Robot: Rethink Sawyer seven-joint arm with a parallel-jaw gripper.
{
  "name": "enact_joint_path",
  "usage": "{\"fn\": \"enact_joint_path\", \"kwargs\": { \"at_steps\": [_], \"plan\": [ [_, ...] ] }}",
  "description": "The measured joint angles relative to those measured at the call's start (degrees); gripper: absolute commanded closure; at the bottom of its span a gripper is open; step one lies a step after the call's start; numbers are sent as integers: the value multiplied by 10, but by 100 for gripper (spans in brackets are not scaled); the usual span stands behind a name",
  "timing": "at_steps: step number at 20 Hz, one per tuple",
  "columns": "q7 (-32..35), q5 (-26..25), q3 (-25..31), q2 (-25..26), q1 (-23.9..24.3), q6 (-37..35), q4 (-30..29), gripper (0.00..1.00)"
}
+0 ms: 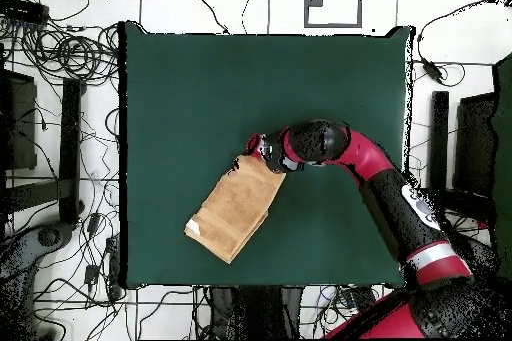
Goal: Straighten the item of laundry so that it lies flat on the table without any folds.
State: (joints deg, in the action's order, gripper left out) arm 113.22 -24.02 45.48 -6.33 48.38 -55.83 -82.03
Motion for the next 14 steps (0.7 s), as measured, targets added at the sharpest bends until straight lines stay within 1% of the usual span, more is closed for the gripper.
{"fn": "enact_joint_path", "kwargs": {
  "at_steps": [4, 6, 8, 9, 12, 13, 14],
  "plan": [
    [0, -7, 0, -4, -2, 1, -2, 100],
    [0, -14, -3, -20, -8, 9, -12, 100],
    [1, -29, -19, -54, -27, 25, -29, 100],
    [10, -61, -56, -107, -70, 47, -44, 100],
    [29, -111, -109, -165, -137, 66, -50, 100],
    [52, -160, -155, -207, -203, 76, -50, 100],
    [62, -178, -172, -221, -229, 79, -51, 100]
  ]
}}
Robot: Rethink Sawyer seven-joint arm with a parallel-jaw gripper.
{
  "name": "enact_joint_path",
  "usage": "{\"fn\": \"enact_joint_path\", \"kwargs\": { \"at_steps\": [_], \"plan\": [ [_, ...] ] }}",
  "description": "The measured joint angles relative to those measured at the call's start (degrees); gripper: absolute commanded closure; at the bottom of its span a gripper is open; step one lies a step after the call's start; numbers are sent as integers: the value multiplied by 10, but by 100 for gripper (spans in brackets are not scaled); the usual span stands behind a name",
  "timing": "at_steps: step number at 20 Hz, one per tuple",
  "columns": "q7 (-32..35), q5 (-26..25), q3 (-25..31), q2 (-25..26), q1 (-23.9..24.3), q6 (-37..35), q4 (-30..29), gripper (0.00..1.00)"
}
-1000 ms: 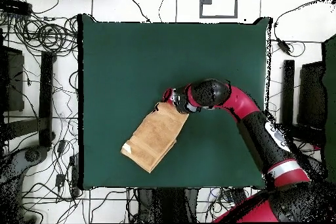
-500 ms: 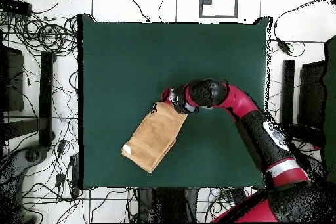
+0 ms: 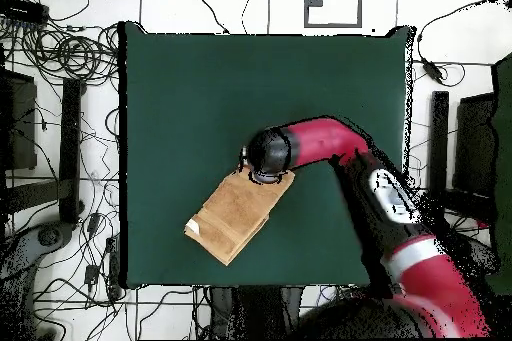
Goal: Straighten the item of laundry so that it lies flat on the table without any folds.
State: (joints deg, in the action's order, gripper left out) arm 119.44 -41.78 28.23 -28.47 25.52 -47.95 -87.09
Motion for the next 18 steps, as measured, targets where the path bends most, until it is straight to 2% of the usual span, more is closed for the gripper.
{"fn": "enact_joint_path", "kwargs": {
  "at_steps": [3, 4, 5, 7, 12, 18],
  "plan": [
    [65, -81, -76, -58, -126, 12, 0, 100],
    [79, -93, -87, -66, -146, 15, -1, 100],
    [114, -114, -111, -85, -191, 21, -1, 100],
    [151, -130, -131, -100, -227, 31, 0, 100],
    [228, -148, -181, -117, -271, 56, 6, 100],
    [266, -191, -244, -115, -288, 64, 21, 100]
  ]
}}
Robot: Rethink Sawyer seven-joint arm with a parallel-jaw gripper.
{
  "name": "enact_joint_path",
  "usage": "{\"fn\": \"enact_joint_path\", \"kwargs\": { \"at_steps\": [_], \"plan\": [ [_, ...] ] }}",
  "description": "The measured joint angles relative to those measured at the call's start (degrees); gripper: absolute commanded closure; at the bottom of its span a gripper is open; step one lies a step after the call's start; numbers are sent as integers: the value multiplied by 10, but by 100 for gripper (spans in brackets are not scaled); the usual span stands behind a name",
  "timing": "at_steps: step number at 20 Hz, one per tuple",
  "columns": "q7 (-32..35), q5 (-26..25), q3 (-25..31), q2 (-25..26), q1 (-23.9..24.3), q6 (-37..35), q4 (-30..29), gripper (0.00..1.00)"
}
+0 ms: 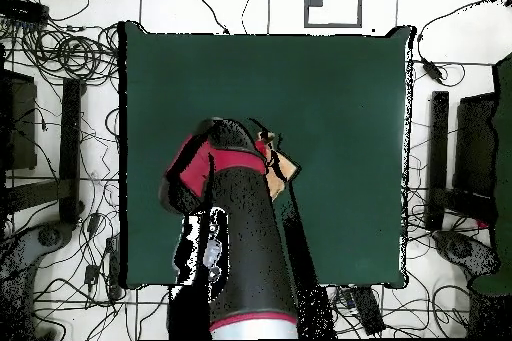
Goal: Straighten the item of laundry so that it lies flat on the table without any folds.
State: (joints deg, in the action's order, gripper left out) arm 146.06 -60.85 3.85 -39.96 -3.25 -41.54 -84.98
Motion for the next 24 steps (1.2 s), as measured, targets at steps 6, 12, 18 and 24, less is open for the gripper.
{"fn": "enact_joint_path", "kwargs": {
  "at_steps": [6, 12, 18, 24],
  "plan": [
    [32, -62, -76, 20, -43, -8, 27, 100],
    [80, -148, -136, 62, -120, -55, 68, 100],
    [91, -177, -146, 85, -130, -56, 97, 100],
    [91, -199, -175, 101, -131, -56, 116, 100]
  ]
}}
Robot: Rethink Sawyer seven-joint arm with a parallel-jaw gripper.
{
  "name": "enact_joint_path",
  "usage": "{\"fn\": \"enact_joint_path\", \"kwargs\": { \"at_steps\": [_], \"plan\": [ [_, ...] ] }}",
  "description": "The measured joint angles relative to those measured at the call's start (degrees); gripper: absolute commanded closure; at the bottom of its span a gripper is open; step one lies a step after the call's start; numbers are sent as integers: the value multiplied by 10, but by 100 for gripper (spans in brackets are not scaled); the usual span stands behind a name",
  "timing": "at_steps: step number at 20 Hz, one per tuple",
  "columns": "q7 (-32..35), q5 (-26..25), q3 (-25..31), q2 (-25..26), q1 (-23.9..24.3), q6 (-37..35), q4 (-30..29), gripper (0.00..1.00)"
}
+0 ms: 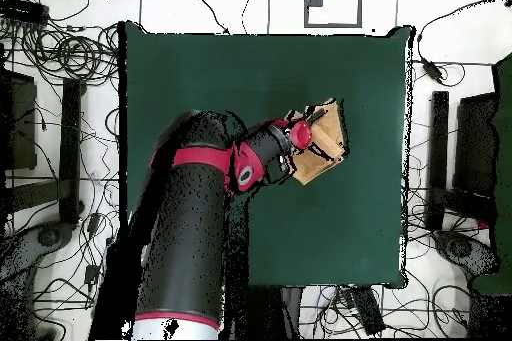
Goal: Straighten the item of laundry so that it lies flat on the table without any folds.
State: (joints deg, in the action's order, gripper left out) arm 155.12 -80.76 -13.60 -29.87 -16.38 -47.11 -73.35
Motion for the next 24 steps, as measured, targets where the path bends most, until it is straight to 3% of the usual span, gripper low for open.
{"fn": "enact_joint_path", "kwargs": {
  "at_steps": [9, 24],
  "plan": [
    [0, -47, -43, 17, -5, 0, 44, 100],
    [0, -52, -72, 33, -4, 0, 67, 100]
  ]
}}
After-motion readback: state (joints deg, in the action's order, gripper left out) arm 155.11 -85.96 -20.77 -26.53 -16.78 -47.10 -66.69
